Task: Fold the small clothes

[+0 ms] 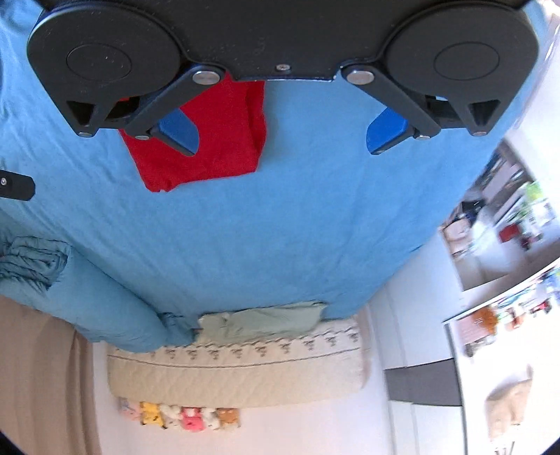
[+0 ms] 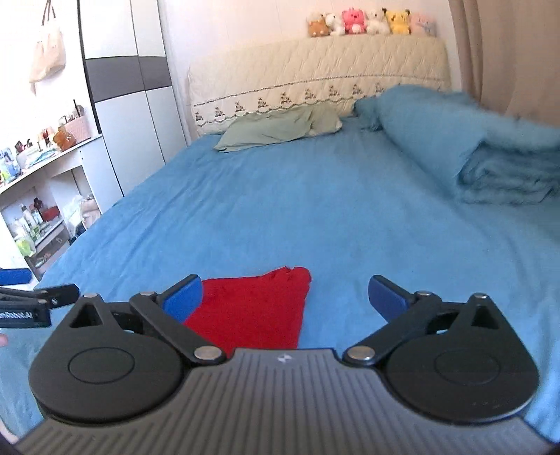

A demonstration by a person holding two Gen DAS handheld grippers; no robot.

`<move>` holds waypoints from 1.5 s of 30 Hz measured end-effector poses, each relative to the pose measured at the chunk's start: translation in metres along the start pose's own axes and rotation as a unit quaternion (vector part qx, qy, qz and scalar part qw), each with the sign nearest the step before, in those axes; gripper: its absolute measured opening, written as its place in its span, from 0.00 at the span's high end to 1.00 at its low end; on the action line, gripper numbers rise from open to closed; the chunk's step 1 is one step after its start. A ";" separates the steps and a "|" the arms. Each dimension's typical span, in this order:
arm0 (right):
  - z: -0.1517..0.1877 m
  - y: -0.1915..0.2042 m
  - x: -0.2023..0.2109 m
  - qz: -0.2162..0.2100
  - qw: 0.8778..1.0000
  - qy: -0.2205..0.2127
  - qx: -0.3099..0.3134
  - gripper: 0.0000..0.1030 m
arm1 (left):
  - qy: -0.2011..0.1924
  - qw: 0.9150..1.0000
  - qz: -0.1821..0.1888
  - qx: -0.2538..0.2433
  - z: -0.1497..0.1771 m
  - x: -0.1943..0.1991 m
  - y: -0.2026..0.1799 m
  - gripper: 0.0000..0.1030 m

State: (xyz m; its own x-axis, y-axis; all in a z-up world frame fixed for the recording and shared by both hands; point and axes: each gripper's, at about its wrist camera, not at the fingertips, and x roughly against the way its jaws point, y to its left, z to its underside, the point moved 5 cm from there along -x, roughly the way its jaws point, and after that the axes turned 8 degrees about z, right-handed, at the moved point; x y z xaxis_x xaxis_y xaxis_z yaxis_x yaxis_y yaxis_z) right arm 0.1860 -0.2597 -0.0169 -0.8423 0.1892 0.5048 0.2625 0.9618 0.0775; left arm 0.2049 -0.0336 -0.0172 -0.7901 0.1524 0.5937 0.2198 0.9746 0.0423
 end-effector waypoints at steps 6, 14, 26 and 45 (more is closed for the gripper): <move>0.000 0.013 0.085 0.031 0.998 0.048 0.024 0.00 | 0.026 0.999 0.003 0.044 0.027 0.067 0.002 0.00; 0.043 0.024 0.154 0.047 0.994 0.092 0.039 0.00 | 0.054 0.998 0.001 0.039 0.073 0.104 -0.002 0.00; 0.097 0.024 0.181 0.067 0.987 0.136 0.047 0.00 | 0.047 0.998 0.014 0.034 0.091 0.128 -0.015 0.00; 0.095 0.018 0.181 0.077 0.986 0.141 0.041 0.00 | 0.052 0.998 0.015 0.026 0.094 0.124 -0.022 0.00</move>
State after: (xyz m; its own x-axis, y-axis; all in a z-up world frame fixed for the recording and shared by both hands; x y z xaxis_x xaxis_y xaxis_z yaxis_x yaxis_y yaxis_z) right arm -0.0067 -0.1890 -0.0057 -0.6279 0.2822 0.7253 0.3283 0.9410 -0.0819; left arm 0.0483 -0.0203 -0.0204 -0.7194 0.1666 0.6743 0.2109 0.9774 -0.0165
